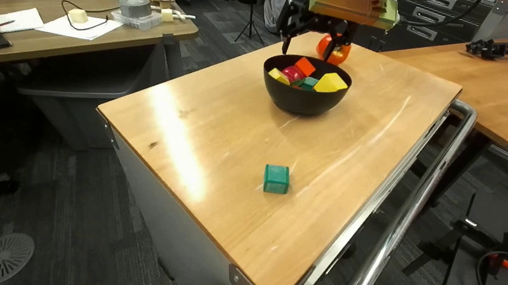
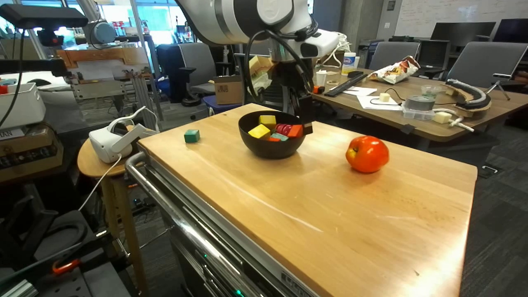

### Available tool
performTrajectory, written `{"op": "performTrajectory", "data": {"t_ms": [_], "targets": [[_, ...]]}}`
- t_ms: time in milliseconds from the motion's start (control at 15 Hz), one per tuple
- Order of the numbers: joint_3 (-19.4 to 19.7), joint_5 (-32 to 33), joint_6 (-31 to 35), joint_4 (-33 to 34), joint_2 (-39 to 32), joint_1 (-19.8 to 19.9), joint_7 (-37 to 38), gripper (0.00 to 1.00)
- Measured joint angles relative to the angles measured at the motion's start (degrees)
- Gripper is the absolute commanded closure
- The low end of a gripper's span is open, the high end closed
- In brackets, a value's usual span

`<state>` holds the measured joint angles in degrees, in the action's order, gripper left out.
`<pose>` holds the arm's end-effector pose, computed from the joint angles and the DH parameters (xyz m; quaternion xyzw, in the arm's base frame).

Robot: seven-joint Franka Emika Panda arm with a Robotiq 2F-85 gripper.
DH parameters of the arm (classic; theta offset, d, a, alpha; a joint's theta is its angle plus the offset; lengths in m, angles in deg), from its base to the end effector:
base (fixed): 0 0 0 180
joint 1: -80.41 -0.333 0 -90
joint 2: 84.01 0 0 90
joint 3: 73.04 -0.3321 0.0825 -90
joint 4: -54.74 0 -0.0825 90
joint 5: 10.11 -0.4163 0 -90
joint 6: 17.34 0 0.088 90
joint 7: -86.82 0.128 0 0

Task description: Remove the blocks from the black bowl

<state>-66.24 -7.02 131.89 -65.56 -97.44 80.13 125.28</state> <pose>0.6304 -0.0701 0.3099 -0.9241 0.3560 -0.1384 0.0082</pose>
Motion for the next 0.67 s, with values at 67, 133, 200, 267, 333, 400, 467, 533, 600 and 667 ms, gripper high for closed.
{"op": "performTrajectory", "data": {"t_ms": [67, 133, 200, 267, 333, 400, 467, 533, 600, 667], "targets": [[-0.1, -0.7, -0.5, 0.2, 0.0, 0.0, 0.0, 0.00], [-0.1, -1.3, -1.1, 0.5, 0.0, 0.0, 0.0, 0.00], [-0.1, -1.6, -1.9, 0.8, 0.1, -0.1, 0.0, 0.00], [-0.1, -1.8, -2.7, 1.0, 0.1, -0.2, 0.1, 0.00], [-0.1, -1.8, -3.4, 1.2, 0.2, -0.2, 0.2, 0.00], [-0.1, -1.8, -4.1, 1.3, 0.2, -0.3, 0.2, 0.00], [-0.2, -1.8, -4.6, 1.4, 0.3, -0.4, 0.2, 0.00], [-0.2, -1.8, -5.1, 1.4, 0.4, -0.5, 0.3, 0.00], [-0.2, -1.8, -5.5, 1.4, 0.4, -0.6, 0.3, 0.00], [-0.3, -1.8, -6.1, 1.4, 0.5, -0.6, 0.4, 0.00]]}}
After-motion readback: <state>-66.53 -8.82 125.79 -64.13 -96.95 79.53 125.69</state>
